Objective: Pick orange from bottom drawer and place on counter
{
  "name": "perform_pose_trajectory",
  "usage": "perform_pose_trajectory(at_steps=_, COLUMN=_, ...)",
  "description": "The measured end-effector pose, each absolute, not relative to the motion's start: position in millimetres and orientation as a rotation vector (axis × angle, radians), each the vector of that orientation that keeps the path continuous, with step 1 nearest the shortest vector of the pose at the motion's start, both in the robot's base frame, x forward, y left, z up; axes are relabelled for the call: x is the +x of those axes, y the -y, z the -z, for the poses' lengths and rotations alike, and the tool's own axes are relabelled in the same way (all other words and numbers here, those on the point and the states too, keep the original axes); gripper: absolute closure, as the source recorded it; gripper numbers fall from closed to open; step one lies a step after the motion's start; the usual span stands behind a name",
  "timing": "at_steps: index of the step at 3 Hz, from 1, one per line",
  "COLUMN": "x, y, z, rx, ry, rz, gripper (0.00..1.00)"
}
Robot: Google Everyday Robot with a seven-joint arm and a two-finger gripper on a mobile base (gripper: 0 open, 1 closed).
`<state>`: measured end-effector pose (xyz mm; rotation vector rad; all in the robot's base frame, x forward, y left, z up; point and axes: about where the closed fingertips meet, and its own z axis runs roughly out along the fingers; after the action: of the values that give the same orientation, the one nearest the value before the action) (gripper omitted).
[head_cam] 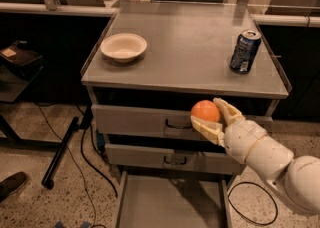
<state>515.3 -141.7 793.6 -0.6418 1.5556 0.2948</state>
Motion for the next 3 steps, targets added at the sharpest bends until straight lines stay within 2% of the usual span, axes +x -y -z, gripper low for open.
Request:
perform_pose_trajectory(at_steps=2, x=517, y=151, z=-813, rx=-0.629, ry=-1.54, rz=-0.255, gripper=1.0)
perform_pose_trajectory(at_steps=3, x=527, y=160, z=-853, rx=-0.639, ry=-1.485, rz=-0.191, gripper=1.0)
